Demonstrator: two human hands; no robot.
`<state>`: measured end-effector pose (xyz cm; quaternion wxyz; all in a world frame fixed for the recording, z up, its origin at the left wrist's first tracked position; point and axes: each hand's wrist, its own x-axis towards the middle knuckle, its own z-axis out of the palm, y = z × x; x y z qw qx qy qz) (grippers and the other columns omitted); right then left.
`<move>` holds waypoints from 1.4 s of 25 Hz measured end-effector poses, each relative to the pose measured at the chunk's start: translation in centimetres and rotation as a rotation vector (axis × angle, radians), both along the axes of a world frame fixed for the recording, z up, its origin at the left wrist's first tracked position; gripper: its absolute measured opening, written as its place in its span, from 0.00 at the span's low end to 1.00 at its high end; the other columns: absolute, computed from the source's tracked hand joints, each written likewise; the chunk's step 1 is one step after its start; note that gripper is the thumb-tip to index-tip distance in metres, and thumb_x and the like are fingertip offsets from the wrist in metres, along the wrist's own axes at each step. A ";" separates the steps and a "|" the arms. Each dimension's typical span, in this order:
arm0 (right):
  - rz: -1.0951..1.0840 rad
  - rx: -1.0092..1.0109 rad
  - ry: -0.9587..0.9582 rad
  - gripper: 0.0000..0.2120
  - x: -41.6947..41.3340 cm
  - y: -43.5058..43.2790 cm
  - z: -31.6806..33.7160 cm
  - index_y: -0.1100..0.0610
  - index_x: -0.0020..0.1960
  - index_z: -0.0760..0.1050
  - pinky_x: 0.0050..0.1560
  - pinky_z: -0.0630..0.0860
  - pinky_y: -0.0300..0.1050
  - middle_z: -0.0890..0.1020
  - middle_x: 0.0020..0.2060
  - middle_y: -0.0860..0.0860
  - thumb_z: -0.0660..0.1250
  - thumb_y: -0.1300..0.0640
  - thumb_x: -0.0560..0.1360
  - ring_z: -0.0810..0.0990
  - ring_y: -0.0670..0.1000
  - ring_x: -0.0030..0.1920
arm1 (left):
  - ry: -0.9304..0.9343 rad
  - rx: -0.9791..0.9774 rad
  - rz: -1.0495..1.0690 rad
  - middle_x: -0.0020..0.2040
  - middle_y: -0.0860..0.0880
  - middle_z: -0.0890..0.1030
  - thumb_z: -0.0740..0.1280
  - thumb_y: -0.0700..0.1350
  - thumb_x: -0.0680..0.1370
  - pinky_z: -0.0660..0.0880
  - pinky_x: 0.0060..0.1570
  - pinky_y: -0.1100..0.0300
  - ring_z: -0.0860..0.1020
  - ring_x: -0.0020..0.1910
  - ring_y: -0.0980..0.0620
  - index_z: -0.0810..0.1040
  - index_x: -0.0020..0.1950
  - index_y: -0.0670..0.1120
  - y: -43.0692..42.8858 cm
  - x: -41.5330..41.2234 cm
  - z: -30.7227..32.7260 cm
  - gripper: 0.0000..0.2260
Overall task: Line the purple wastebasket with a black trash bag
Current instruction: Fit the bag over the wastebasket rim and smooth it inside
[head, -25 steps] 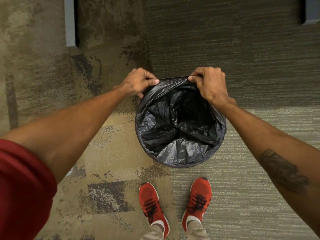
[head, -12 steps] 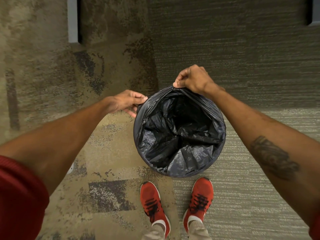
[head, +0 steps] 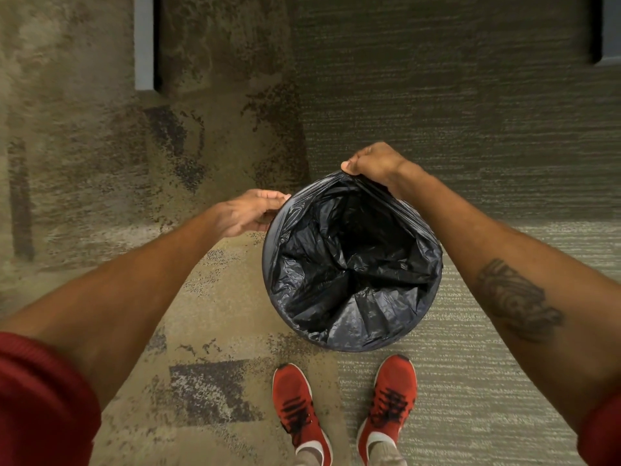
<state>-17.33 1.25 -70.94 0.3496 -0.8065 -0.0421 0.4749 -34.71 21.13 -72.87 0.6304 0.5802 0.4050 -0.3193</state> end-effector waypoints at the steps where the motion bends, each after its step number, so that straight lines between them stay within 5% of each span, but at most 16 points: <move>1: -0.015 -0.020 0.017 0.10 0.2 0.1 -0.1 0.60 0.50 0.82 0.62 0.79 0.53 0.85 0.48 0.52 0.71 0.52 0.77 0.83 0.52 0.51 | -0.001 -0.033 0.027 0.42 0.52 0.86 0.65 0.43 0.82 0.81 0.40 0.61 0.82 0.41 0.55 0.82 0.49 0.48 -0.2 0.0 0.0 0.07; 3: -0.046 -0.055 0.040 0.13 0.3 0.3 -0.5 0.59 0.55 0.83 0.61 0.79 0.52 0.85 0.51 0.54 0.72 0.51 0.76 0.84 0.54 0.52 | 0.006 -0.059 0.059 0.44 0.50 0.85 0.64 0.42 0.82 0.81 0.43 0.59 0.82 0.42 0.54 0.82 0.50 0.47 -0.6 0.0 -0.1 0.07; 7: -0.072 -0.028 -0.118 0.09 0.2 -0.9 -1.2 0.56 0.50 0.84 0.53 0.76 0.43 0.85 0.45 0.50 0.71 0.51 0.77 0.82 0.49 0.48 | 0.022 -0.045 0.117 0.39 0.52 0.85 0.64 0.43 0.82 0.79 0.43 0.57 0.81 0.42 0.53 0.82 0.48 0.47 -1.4 0.1 0.1 0.08; 12: -0.399 0.064 -0.303 0.11 -1.8 -9.0 -1.5 0.53 0.49 0.84 0.55 0.77 0.46 0.86 0.45 0.50 0.64 0.50 0.80 0.83 0.48 0.48 | 0.036 0.082 0.125 0.44 0.48 0.83 0.63 0.42 0.83 0.78 0.46 0.55 0.79 0.43 0.51 0.82 0.51 0.44 -2.5 0.9 0.8 0.08; 15: -0.301 0.086 -0.468 0.10 -4.4 -13.3 -1.1 0.50 0.57 0.81 0.53 0.75 0.34 0.83 0.52 0.47 0.66 0.49 0.80 0.80 0.41 0.49 | 0.009 0.175 0.230 0.49 0.44 0.84 0.62 0.39 0.83 0.81 0.41 0.61 0.82 0.39 0.52 0.81 0.60 0.40 -3.8 2.2 1.0 0.10; 17: -0.159 0.107 -0.573 0.09 -5.8 -14.3 -0.9 0.51 0.59 0.80 0.52 0.74 0.28 0.80 0.55 0.48 0.67 0.52 0.80 0.79 0.39 0.49 | -0.056 0.296 0.269 0.52 0.42 0.85 0.64 0.41 0.82 0.83 0.47 0.59 0.84 0.43 0.51 0.82 0.60 0.39 -5.0 3.3 0.8 0.10; 20: -0.012 0.042 -0.681 0.12 -6.6 -14.3 -1.2 0.54 0.62 0.78 0.54 0.78 0.42 0.79 0.55 0.50 0.68 0.55 0.79 0.79 0.46 0.50 | -0.311 0.536 0.213 0.54 0.43 0.85 0.70 0.41 0.79 0.77 0.63 0.55 0.80 0.51 0.52 0.84 0.55 0.39 -6.6 4.7 0.5 0.08; 23: 0.003 0.081 -0.763 0.12 -6.5 -13.8 -1.1 0.55 0.62 0.79 0.54 0.78 0.47 0.79 0.54 0.51 0.68 0.58 0.79 0.79 0.49 0.51 | -0.496 0.645 0.082 0.45 0.48 0.84 0.71 0.38 0.77 0.76 0.53 0.61 0.78 0.45 0.56 0.85 0.53 0.42 -7.5 5.8 0.8 0.06; 29: 0.229 0.073 -0.893 0.13 -5.8 -13.1 -1.1 0.56 0.64 0.80 0.49 0.78 0.51 0.80 0.54 0.54 0.66 0.59 0.80 0.79 0.55 0.51 | -0.565 0.821 0.027 0.43 0.51 0.85 0.71 0.41 0.77 0.72 0.44 0.74 0.77 0.39 0.64 0.85 0.49 0.45 -9.3 6.0 0.5 0.04; 35: 0.347 -0.012 -1.003 0.11 -5.9 -11.7 -0.8 0.57 0.59 0.80 0.45 0.79 0.52 0.77 0.58 0.53 0.66 0.53 0.80 0.78 0.55 0.51 | -0.599 0.623 -0.011 0.49 0.48 0.85 0.74 0.37 0.73 0.79 0.57 0.56 0.83 0.49 0.55 0.85 0.49 0.46 -9.8 5.7 1.0 0.07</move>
